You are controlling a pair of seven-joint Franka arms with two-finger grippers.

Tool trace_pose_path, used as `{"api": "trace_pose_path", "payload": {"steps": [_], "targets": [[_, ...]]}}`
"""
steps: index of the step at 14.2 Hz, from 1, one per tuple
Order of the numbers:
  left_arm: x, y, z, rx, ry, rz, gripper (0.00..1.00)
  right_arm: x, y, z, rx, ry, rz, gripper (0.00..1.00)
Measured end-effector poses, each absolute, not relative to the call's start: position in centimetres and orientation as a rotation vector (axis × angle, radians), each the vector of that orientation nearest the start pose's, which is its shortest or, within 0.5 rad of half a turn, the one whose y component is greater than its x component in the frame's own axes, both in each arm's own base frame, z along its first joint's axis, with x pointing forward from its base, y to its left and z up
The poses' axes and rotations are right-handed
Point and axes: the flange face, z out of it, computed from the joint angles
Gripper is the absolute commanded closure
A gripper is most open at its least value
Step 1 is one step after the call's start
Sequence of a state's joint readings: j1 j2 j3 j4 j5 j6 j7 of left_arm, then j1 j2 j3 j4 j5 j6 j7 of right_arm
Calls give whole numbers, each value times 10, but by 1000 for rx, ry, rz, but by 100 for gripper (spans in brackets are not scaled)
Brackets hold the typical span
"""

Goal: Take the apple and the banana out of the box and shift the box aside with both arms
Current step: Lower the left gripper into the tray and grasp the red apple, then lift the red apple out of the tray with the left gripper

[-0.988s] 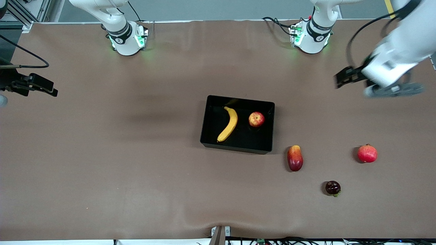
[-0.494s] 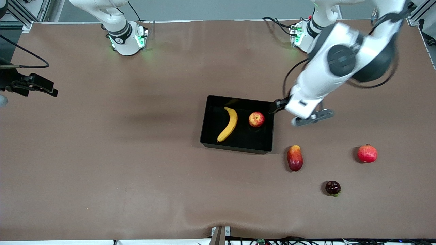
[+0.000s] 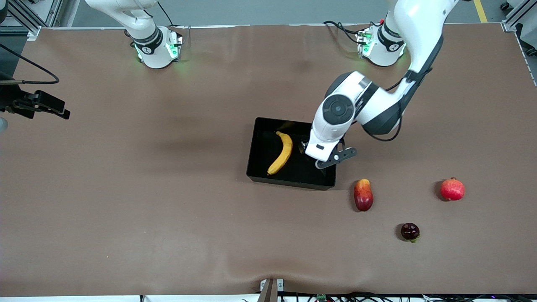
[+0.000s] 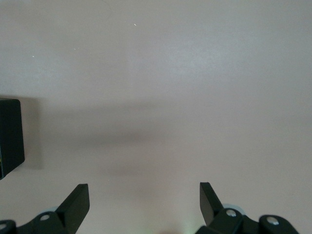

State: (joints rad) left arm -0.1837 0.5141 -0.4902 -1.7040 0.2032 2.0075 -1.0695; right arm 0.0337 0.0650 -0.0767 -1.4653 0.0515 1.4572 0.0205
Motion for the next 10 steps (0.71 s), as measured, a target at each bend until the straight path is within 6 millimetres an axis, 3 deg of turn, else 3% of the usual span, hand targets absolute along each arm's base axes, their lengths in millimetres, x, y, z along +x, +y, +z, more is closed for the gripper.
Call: {"api": "trace_pose_path", "payload": {"steps": [4, 10], "targets": [[520, -370, 265, -2999, -469, 266, 0, 560, -34, 626, -3087, 140, 142, 0], [509, -377, 224, -2982, -459, 334, 0, 560, -40, 623, -3085, 156, 157, 0]]}}
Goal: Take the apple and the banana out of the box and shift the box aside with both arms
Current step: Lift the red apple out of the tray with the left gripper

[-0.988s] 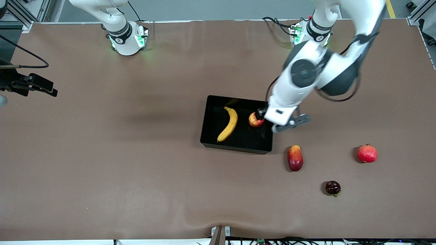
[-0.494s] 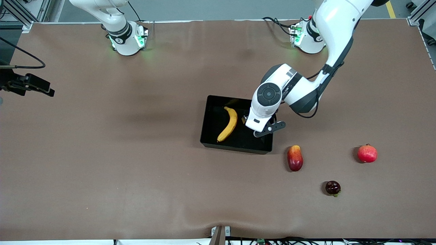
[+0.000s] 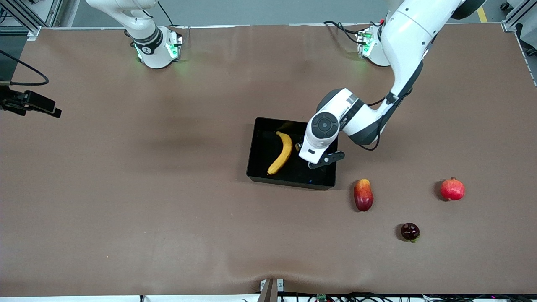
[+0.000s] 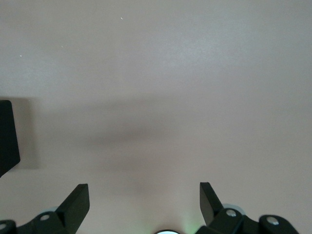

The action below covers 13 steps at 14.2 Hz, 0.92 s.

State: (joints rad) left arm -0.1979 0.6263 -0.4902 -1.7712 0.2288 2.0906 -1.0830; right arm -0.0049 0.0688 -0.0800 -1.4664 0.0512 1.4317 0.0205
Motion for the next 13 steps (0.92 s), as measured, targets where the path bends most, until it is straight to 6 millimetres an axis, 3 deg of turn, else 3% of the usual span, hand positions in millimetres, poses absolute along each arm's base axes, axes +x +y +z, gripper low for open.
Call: {"api": "trace_pose_path", "payload": {"steps": [2, 3, 4, 7, 8, 10, 13], "targets": [[507, -377, 213, -2966, -453, 323, 0, 560, -40, 623, -3085, 156, 158, 0], [507, -376, 208, -2958, -449, 319, 5, 560, -40, 623, -3085, 156, 158, 0], [506, -375, 204, -2952, -444, 318, 22, 560, -40, 623, -3085, 156, 159, 0], [507, -375, 201, -2949, -439, 310, 94, 563, -40, 616, -3084, 158, 179, 0], [509, -376, 203, -2953, -441, 303, 100, 566, -40, 609, -3082, 159, 200, 0], [516, -378, 212, -2968, -448, 275, 100, 576, -40, 585, -3078, 161, 266, 0], [537, -376, 256, -2991, -467, 194, 100, 586, -40, 562, -3074, 161, 321, 0]]}}
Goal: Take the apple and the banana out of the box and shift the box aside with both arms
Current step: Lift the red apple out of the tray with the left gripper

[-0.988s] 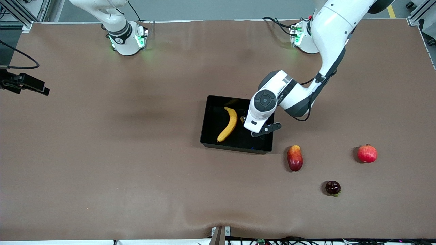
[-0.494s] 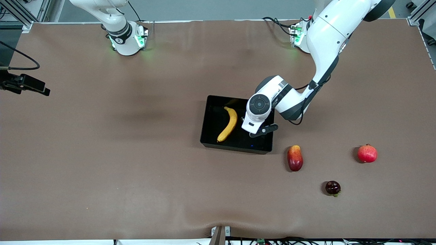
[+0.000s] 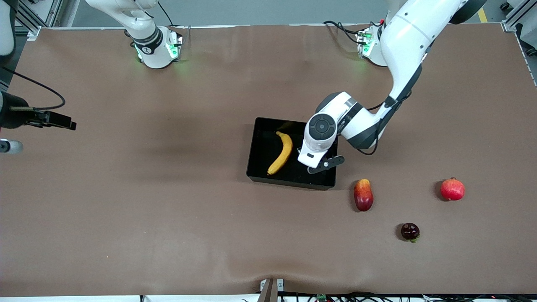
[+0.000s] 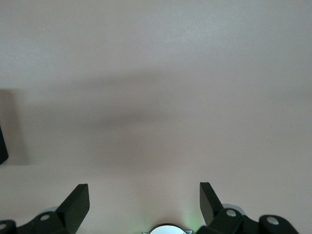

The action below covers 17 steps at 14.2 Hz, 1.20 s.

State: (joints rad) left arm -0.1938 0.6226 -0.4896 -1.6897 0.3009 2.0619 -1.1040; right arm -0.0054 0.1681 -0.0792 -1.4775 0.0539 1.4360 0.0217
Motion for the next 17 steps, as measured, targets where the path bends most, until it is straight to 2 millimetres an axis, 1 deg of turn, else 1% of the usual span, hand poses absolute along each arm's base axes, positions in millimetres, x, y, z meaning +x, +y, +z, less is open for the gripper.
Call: {"api": "trace_pose_path", "payload": {"steps": [2, 3, 4, 6, 7, 8, 9, 10, 11, 13, 15, 17], "targets": [[554, -368, 304, -2979, -460, 149, 100, 586, -38, 562, -3073, 157, 320, 0], [562, -360, 331, -2975, -441, 128, 100, 586, -37, 563, -3073, 154, 317, 0], [570, -348, 357, -2974, -416, 109, 100, 586, -36, 564, -3073, 151, 316, 0], [588, -311, 401, -2998, -374, 92, 100, 586, -30, 565, -3071, 134, 312, 0], [596, -285, 418, -3016, -347, 97, 100, 587, -23, 566, -3068, 112, 308, 0], [605, -252, 430, -3022, -309, 123, 100, 587, -10, 568, -3067, 80, 304, 0], [613, -218, 436, -3020, -277, 155, 100, 587, 4, 570, -3068, 43, 298, 0], [621, -184, 437, -3018, -256, 187, 100, 587, 19, 572, -3071, 6, 293, 0], [628, -150, 433, -3020, -243, 215, 100, 586, 31, 574, -3073, -22, 288, 0], [635, -92, 418, -3023, -240, 275, 100, 585, 43, 575, -3075, -52, 285, 0], [637, -48, 398, -3026, -241, 328, 100, 584, 50, 575, -3075, -71, 290, 0], [636, -11, 375, -3042, -238, 341, 100, 579, 61, 571, -3073, -102, 345, 0]]}}
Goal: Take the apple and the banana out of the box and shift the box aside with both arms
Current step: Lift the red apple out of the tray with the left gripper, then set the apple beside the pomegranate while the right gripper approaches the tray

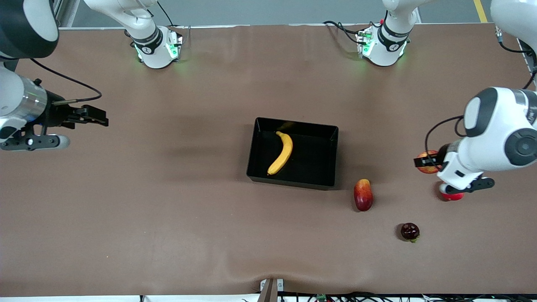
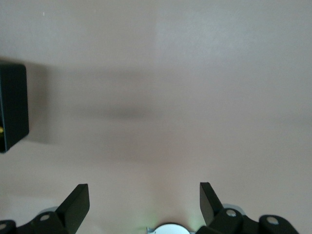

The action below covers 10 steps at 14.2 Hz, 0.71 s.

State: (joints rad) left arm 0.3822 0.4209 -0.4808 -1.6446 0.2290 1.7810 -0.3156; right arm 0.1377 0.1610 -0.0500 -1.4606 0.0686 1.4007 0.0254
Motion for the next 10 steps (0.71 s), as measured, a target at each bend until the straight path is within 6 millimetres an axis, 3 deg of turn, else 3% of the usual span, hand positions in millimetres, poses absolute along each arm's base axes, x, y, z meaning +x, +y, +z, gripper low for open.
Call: {"api": "trace_pose_path", "payload": {"steps": [3, 5, 7, 10], "targets": [[630, 30, 332, -3074, -250, 319, 100, 576, 68, 533, -3052, -117, 562, 0], [623, 45, 298, -3074, -248, 317, 100, 581, 69, 491, -3024, -115, 737, 0], [619, 56, 270, -3078, -249, 319, 100, 582, 77, 464, -2991, -127, 865, 0], [620, 65, 242, -3093, -246, 295, 100, 580, 77, 473, -2984, -127, 889, 0]]}}
